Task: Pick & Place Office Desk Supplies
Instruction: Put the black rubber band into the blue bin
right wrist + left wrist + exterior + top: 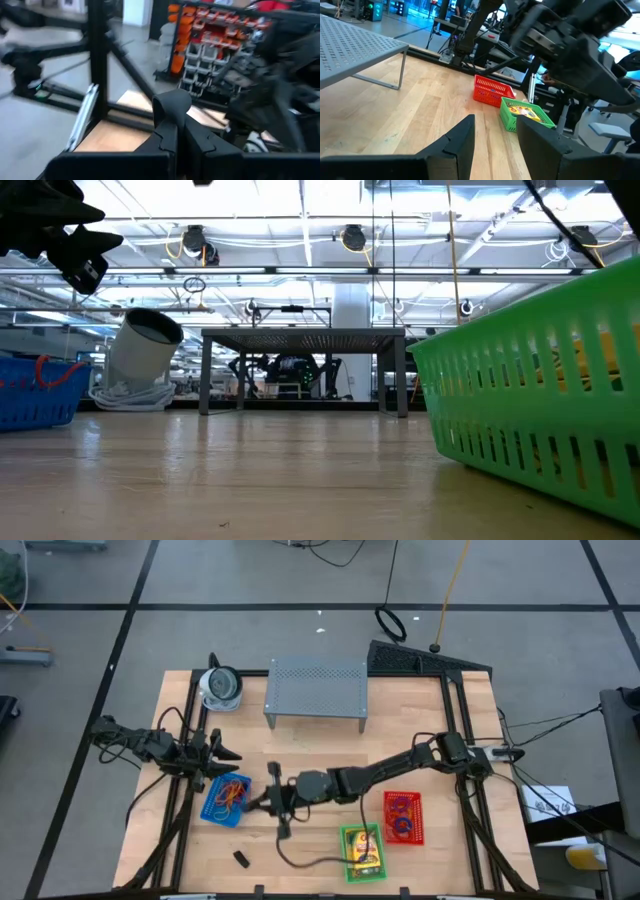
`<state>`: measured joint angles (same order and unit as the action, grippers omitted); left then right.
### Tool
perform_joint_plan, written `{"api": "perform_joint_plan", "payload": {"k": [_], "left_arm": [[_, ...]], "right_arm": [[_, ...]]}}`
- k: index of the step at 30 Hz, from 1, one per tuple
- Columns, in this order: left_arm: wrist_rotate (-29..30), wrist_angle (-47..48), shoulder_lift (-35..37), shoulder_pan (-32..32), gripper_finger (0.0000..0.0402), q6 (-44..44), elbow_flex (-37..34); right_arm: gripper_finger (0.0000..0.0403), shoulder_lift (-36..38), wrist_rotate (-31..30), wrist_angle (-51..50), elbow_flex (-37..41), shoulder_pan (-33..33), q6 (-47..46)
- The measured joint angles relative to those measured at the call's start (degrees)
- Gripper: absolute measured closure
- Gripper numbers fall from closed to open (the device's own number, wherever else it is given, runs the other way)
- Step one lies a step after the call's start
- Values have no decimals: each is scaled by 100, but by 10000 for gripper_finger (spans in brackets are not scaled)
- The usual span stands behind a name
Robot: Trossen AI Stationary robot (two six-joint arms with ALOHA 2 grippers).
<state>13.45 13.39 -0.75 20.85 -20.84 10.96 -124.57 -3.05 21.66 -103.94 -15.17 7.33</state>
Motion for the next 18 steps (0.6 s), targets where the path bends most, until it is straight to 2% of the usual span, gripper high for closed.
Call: {"api": "perform_joint_plan", "payload": {"k": [6, 12, 14, 18], "left_arm": [[-2, 2, 1, 0, 247, 1, 0], [-2, 2, 0, 1, 247, 0, 0], [-2, 2, 0, -1, 247, 2, 0], [-2, 0, 0, -1, 247, 1, 0]], "right_arm": [[402, -176, 8, 637, 2, 323, -218], [402, -243, 209, 737, -74, 495, -220], [402, -477, 333, 952, -301, 552, -282], [403, -1027, 612, 715, -1066, 564, -385]]}}
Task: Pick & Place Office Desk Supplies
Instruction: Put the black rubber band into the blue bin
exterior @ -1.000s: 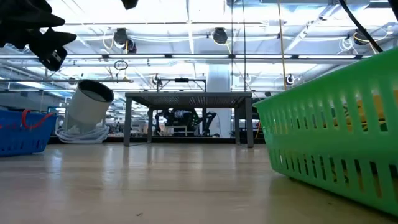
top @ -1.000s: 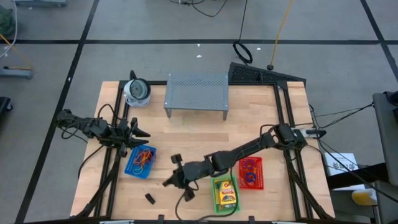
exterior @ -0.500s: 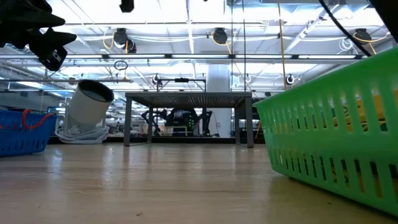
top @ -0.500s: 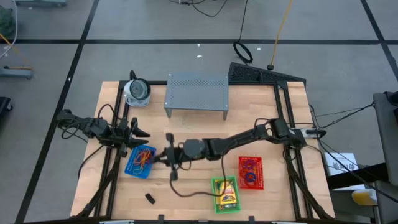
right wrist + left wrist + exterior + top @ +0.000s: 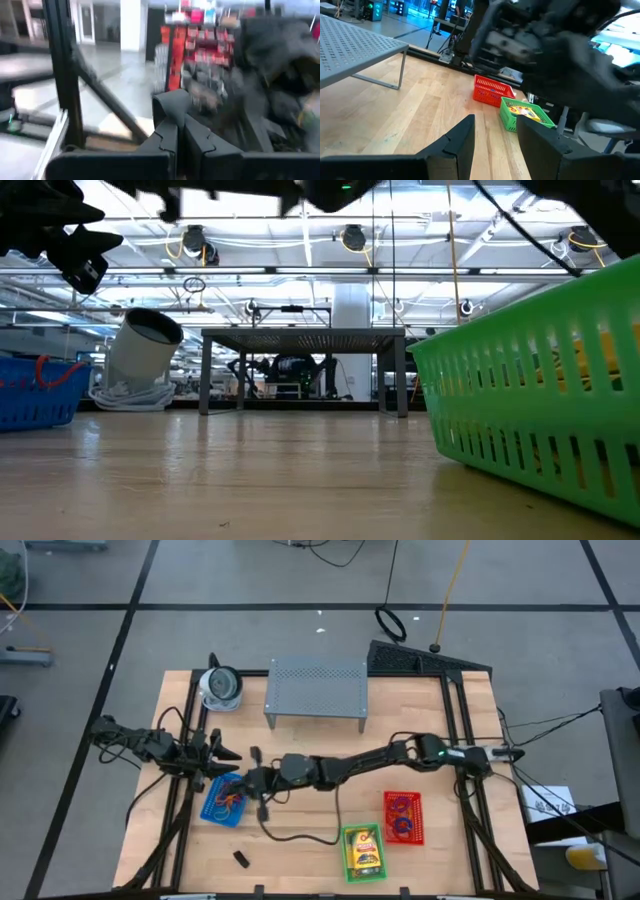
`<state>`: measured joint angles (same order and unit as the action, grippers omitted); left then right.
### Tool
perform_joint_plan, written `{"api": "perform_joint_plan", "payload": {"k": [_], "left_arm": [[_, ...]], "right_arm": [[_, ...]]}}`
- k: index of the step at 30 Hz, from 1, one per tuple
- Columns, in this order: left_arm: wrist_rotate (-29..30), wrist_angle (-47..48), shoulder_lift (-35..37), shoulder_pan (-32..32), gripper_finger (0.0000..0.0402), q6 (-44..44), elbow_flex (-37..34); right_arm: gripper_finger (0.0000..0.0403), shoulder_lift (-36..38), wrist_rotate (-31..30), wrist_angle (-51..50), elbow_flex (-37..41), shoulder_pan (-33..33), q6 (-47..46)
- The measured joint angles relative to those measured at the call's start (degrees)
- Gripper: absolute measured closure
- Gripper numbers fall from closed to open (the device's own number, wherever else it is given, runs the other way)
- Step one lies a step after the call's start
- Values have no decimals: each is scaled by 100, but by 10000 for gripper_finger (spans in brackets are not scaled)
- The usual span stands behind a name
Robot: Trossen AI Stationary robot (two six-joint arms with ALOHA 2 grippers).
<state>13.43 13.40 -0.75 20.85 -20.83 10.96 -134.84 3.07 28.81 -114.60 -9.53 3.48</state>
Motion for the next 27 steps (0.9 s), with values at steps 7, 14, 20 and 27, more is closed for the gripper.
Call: {"api": "perform_joint_plan", "payload": {"k": [7, 14, 20, 27], "left_arm": [[0, -1, 0, 1, 247, -1, 0], [6, -30, -13, -1, 247, -1, 0], [2, 4, -31, -1, 247, -1, -1], [17, 27, -31, -3, 247, 1, -2]], "right_arm": [[403, -1300, 177, -342, -2026, -120, 34], [403, -1323, 14, -427, -1883, 12, 60], [403, -1356, 185, -1098, -1872, 162, 144], [403, -1328, 174, -1003, -1541, 310, 50]]}}
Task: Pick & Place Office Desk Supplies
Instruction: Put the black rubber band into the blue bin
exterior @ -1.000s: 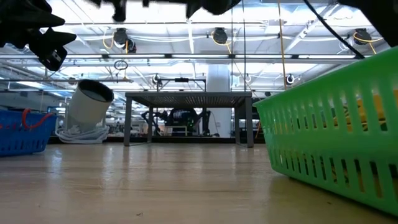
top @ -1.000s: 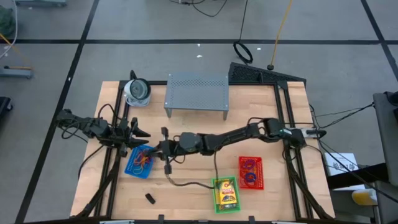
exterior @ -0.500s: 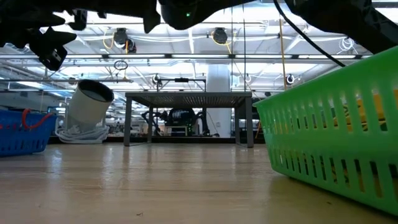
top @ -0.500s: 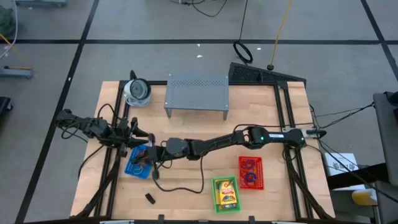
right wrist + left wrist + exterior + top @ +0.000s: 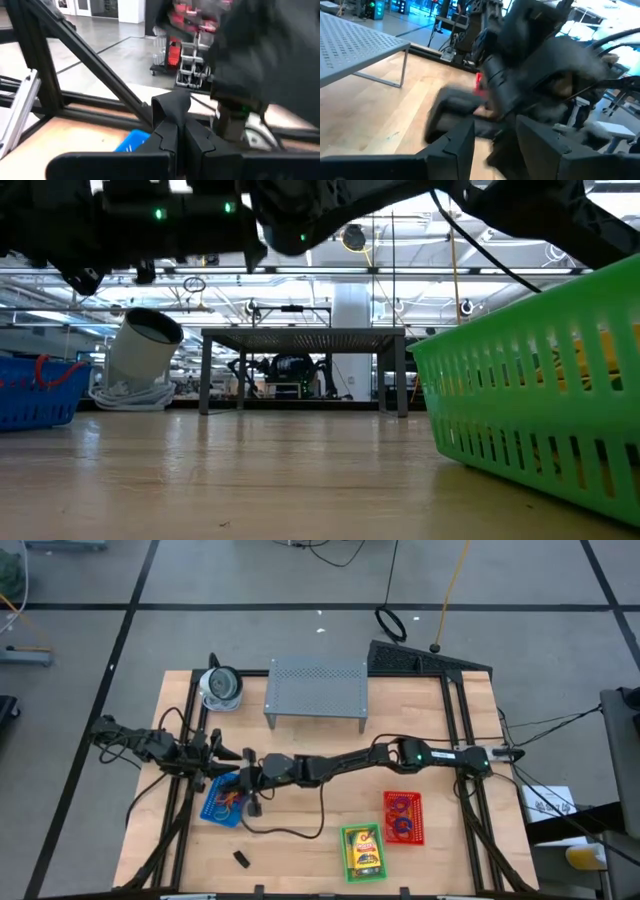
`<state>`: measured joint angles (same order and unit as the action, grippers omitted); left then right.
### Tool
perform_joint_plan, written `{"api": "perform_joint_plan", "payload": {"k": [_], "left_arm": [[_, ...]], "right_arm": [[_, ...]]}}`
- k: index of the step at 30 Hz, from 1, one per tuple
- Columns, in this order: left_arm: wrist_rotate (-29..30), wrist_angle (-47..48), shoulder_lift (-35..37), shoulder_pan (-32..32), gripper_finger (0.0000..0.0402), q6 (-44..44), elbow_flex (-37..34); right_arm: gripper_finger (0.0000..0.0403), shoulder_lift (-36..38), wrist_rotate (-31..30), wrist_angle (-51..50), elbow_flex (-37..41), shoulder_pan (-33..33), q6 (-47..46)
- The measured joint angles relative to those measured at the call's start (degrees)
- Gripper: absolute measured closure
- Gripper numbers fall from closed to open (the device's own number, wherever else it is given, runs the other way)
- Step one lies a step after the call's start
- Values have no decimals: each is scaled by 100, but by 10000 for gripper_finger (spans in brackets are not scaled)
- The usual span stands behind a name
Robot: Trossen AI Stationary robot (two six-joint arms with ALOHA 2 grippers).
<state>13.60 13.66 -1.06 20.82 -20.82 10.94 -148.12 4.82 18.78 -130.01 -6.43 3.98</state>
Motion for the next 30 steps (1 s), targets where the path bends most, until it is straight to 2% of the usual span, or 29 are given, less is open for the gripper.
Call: {"api": "perform_joint_plan", "payload": {"k": [5, 11, 20, 30], "left_arm": [[-12, -24, 0, 2, 247, 0, 2], [-12, -26, 0, 2, 247, 0, 2], [-12, -28, 0, 2, 247, -1, 2], [-12, -25, 0, 2, 247, 0, 2]], "right_arm": [[403, -13, -24, 449, 367, 90, -283], [403, -13, -25, 678, 728, 82, -192], [403, -11, -65, 1059, 739, 85, -137], [403, -11, -177, 965, 736, 85, -115]]}}
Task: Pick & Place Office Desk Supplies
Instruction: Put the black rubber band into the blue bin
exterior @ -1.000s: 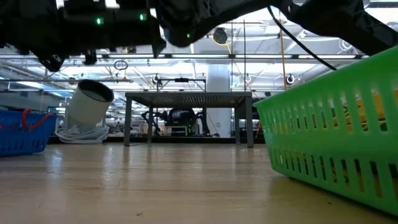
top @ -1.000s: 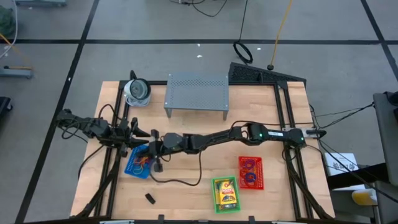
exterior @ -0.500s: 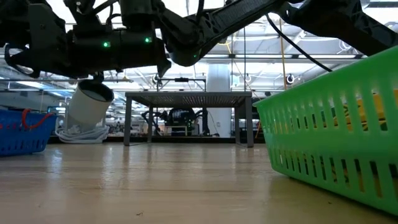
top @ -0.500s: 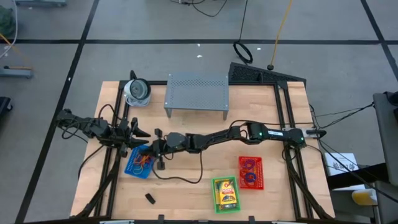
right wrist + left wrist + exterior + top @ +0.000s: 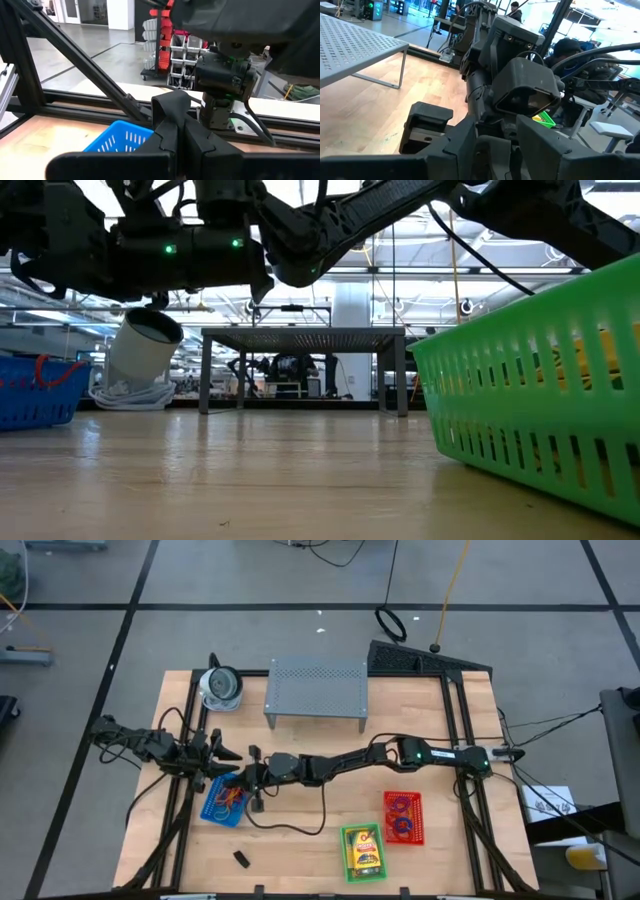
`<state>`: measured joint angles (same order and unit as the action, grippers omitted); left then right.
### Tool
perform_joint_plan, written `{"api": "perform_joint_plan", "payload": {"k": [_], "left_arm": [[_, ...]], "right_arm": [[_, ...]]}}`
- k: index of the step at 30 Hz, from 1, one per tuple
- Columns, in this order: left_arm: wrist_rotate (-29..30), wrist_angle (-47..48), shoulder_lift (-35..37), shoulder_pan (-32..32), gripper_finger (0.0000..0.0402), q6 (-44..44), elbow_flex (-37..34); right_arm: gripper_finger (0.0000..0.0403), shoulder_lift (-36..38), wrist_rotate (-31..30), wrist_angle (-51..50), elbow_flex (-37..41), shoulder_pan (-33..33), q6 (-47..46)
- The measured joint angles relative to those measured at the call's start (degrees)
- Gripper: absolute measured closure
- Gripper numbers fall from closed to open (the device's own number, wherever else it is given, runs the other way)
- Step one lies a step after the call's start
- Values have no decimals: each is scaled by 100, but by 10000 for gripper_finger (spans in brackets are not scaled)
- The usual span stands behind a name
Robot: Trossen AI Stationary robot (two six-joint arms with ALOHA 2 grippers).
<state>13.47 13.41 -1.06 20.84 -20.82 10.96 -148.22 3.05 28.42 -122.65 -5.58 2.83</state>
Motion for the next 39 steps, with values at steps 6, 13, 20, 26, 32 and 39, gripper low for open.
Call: {"api": "perform_joint_plan", "payload": {"k": [6, 13, 20, 26, 32, 39], "left_arm": [[2, 0, 0, 0, 247, -2, 0], [0, 0, 0, 0, 247, -2, 0], [0, 0, 0, 0, 247, -1, 0], [0, 0, 0, 0, 247, 0, 0], [1, 0, 0, 0, 247, -2, 0], [1, 0, 0, 0, 247, -2, 0]], "right_arm": [[403, 0, -2, -36, 0, 0, 92], [403, 0, -21, -391, 0, -4, 107], [401, 0, -22, -522, 0, -4, 114], [366, 0, -22, -529, 0, -7, 118], [317, 0, -15, -585, -2, -7, -78], [287, 0, -20, -649, -2, -7, -70]]}}
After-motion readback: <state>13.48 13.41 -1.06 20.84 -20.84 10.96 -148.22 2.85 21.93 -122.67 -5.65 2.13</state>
